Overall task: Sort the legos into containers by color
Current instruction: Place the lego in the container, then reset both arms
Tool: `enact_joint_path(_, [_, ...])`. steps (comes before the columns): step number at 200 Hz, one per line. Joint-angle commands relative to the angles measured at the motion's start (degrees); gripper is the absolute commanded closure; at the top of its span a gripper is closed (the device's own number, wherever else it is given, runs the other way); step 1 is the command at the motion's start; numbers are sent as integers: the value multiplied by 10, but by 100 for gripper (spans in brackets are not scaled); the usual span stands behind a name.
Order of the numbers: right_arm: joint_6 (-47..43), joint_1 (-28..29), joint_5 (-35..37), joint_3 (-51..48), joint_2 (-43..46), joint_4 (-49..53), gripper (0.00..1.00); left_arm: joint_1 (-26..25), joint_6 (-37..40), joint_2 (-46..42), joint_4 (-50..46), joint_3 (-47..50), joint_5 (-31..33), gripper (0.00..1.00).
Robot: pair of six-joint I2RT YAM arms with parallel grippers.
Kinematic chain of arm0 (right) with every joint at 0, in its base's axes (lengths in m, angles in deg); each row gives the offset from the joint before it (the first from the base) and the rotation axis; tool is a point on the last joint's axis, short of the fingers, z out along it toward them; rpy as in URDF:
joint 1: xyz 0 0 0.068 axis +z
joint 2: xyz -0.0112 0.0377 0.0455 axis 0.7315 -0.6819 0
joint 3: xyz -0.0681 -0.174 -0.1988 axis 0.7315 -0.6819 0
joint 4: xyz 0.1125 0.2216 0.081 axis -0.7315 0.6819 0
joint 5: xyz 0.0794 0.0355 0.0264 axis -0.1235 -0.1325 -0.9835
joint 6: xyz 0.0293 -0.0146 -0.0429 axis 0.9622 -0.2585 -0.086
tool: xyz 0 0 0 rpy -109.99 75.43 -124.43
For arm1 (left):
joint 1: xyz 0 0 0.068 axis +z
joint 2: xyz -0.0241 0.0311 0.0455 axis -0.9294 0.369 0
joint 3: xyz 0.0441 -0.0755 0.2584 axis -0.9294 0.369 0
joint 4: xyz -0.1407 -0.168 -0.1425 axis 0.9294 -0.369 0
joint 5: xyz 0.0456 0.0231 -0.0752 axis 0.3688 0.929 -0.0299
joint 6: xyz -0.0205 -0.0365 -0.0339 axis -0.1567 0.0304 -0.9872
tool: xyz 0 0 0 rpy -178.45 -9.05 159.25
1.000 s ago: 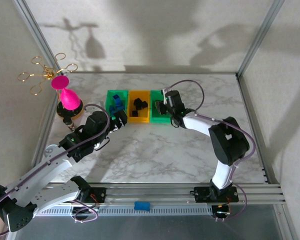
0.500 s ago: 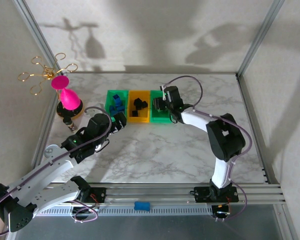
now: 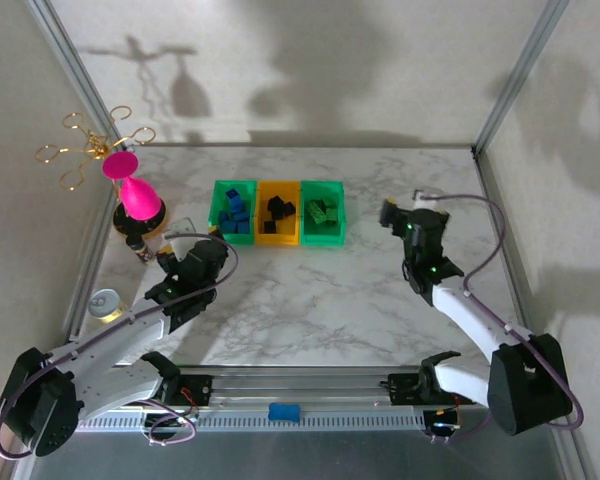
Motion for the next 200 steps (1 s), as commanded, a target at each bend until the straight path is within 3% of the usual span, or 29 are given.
enact_joint_path(1, [11,-49,94,-81,21,-86,1,69,104,13,191,49,29,0])
enact_joint_path(17, [-12,-85,102,-128,-2,-176,1,127,128,15,307,102,-49,0])
enact_joint_path(36, [-20,-130,26,-161,-37,-262,1,168,172,25,515,197,-142,0])
enact_joint_path(62, [-46,-148,-63,-195,-93,-389,1,201,201,92,583,202,-204,0])
enact_joint_path(85, [-77,-149,-131,-214,-159,-512,1,218,224,173,737,232,-259,0])
enact_joint_path(96, [-85,-149,-153,-224,-192,-557,1,229,221,201,730,222,-292,0])
enact_joint_path(114, [-113,-146,-207,-235,-244,-641,1,232,226,269,796,225,-314,0])
enact_joint_path(127, [-104,-149,-211,-191,-232,-527,1,231,233,304,819,219,-322,1])
enact_joint_path(146, [-101,-156,-213,-197,-233,-546,1,238,222,302,715,167,-321,1])
enact_joint_path(156, [-103,-154,-211,-196,-234,-542,1,265,200,299,685,155,-357,1])
enact_joint_path(200, [-103,-155,-213,-196,-234,-541,1,262,204,301,692,157,-347,1])
